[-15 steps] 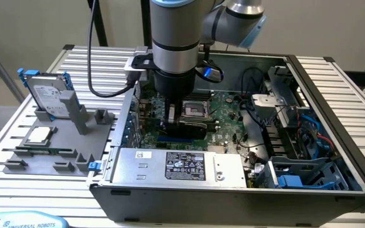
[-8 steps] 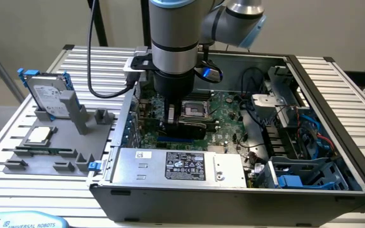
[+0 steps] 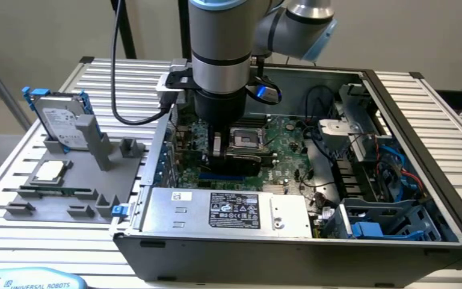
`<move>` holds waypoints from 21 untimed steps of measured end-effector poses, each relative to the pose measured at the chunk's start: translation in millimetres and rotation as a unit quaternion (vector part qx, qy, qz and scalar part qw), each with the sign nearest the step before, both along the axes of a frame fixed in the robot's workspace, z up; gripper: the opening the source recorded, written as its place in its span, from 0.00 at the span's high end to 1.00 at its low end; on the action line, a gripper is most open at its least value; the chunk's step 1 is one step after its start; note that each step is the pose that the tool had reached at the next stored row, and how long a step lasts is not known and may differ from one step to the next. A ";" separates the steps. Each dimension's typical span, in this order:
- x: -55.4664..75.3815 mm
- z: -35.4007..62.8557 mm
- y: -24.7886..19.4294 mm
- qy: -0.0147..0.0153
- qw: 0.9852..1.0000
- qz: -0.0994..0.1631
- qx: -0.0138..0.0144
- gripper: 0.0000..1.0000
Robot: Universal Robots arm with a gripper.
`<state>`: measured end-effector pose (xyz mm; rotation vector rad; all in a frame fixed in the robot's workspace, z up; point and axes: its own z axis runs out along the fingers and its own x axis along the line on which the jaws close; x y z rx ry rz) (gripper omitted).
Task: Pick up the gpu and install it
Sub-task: 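Insert the gpu into the slot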
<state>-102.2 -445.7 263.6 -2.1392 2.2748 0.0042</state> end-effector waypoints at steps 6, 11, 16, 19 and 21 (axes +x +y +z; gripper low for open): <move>0.0 -0.3 1.3 0.000 1.000 0.000 0.000 0.73; -0.1 -1.2 2.2 0.000 1.000 0.003 0.000 0.73; -0.5 -2.4 2.6 0.000 1.000 0.007 0.000 0.73; -0.9 -3.0 2.8 0.000 1.000 0.010 0.000 0.73; -1.0 -3.1 2.8 0.000 1.000 0.010 0.000 0.73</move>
